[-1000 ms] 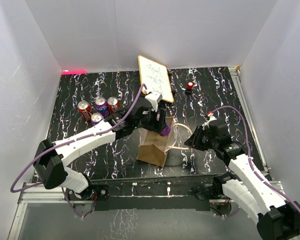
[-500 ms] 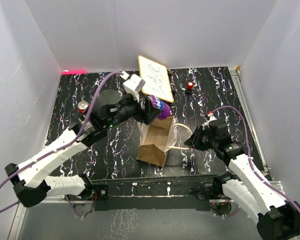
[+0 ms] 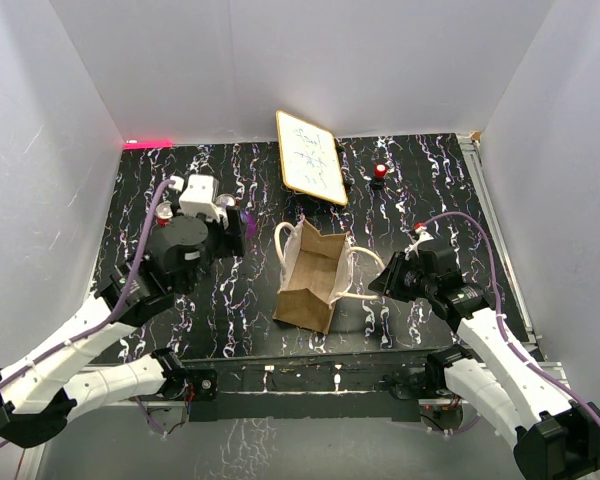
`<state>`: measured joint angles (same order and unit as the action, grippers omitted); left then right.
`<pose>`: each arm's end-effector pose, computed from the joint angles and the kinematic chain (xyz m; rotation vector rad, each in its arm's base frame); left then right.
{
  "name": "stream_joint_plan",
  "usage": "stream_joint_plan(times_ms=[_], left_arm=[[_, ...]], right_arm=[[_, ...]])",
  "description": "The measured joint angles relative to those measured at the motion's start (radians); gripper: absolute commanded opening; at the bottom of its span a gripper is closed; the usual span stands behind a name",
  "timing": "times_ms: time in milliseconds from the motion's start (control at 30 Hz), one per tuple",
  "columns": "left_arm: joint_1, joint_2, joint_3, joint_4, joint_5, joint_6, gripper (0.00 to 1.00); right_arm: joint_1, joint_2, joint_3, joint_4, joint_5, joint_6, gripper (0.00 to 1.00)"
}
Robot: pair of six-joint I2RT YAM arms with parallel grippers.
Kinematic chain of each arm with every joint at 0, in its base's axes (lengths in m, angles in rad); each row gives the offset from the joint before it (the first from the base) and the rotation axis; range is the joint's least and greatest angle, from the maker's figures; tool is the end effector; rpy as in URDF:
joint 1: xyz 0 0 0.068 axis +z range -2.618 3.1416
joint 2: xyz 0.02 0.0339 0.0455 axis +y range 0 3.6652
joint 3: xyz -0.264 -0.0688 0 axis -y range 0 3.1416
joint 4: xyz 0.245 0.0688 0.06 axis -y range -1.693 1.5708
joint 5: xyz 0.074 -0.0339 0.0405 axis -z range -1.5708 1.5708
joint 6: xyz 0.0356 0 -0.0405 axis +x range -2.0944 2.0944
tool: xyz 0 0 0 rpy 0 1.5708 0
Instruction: Take the beverage out of the canvas bag
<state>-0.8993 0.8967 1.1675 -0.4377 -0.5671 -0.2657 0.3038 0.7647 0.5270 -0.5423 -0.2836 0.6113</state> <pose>0.1256 -0.1273 0.4258 0.1296 1.7206 -0.3717 0.1484 0.0570 0.2208 0.2304 2.4375 0.7636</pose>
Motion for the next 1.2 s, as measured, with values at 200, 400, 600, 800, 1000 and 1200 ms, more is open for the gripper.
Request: stream_joint_plan(times_ms=[200,400,600,800,1000,1200], left_arm=[[0.002,-0.016,-0.205,-0.161,-0.167,-0.243,0.0],[0.002,0.019,-0.38,-0.257,-0.273,-0.483,0.0],[0.073,0.142,-0.401,-0.241,-0.342,-0.61,0.0],[0.17,0.226,-0.402,-0.184,-0.329,-0.639,0.0],[0.258,0.225,-0.433,-0.114,-0.291,-0.642,0.0],[0.342,0.243,-0.48,-0.07,-0.254,-0.626,0.0]], right_arm=[[0.0,0.0,0.0,0.0,0.0,0.0,0.24],[0.0,0.001,0.0,0.0,-0.001,0.0,0.24],[0.0,0.001,0.0,0.0,-0.002,0.0,0.25],[0.0,0.001,-0.001,0.0,-0.003,0.0,0.25],[0.002,0.001,-0.001,0.0,-0.003,0.0,0.25],[0.002,0.001,-0.001,0.0,-0.003,0.0,0.25]])
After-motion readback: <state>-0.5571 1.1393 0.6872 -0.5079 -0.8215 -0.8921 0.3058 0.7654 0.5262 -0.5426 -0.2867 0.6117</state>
